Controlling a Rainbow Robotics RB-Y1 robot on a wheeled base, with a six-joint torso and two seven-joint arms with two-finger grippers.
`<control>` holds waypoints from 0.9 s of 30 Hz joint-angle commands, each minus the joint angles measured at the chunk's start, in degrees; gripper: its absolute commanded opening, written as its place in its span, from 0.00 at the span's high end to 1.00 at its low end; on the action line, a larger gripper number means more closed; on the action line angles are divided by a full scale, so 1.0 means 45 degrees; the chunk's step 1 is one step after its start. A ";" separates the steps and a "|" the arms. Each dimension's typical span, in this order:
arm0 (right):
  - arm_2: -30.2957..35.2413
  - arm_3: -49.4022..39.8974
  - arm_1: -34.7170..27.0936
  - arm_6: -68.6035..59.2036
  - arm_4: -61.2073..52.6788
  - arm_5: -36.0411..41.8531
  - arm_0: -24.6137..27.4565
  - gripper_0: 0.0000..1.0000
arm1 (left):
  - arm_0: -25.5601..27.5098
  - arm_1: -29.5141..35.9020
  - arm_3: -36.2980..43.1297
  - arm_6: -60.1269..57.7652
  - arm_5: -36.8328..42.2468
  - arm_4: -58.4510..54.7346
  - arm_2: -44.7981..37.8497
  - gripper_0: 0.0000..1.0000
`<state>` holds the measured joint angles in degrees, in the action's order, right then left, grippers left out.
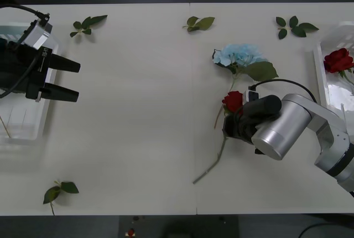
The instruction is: Put the red flowers into the right box and the blue flowers into the left box
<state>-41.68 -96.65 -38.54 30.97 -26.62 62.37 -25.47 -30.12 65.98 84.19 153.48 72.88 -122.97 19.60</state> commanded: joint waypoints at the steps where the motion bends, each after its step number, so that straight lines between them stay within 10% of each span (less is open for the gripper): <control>1: 0.0063 -0.0123 0.0126 0.0480 0.0036 -0.0071 -0.0161 1.00 | -0.0572 0.0475 0.0118 0.0338 -0.0198 -0.0115 -0.0118 0.00; 15: 0.0083 -0.0162 -0.0186 0.0636 -0.0218 -0.0696 -0.0239 0.98 | -0.0865 0.0377 0.0314 0.0338 -0.0198 0.0022 0.0195 0.00; 19: 0.0083 -0.0690 -0.0713 0.0832 -0.0393 -0.0657 -0.0220 0.11 | -0.0865 0.0377 0.0314 0.0338 -0.0198 0.0022 0.0195 0.00; 27: 0.0083 -0.2116 -0.2413 0.1164 -0.0882 -0.0559 -0.0044 0.00 | -0.0865 0.0377 0.0314 0.0338 -0.0198 0.0022 0.0195 0.00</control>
<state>-41.69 -102.89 -46.06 31.78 -30.30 60.28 -25.45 -32.18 65.98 84.28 153.48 72.33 -122.98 21.05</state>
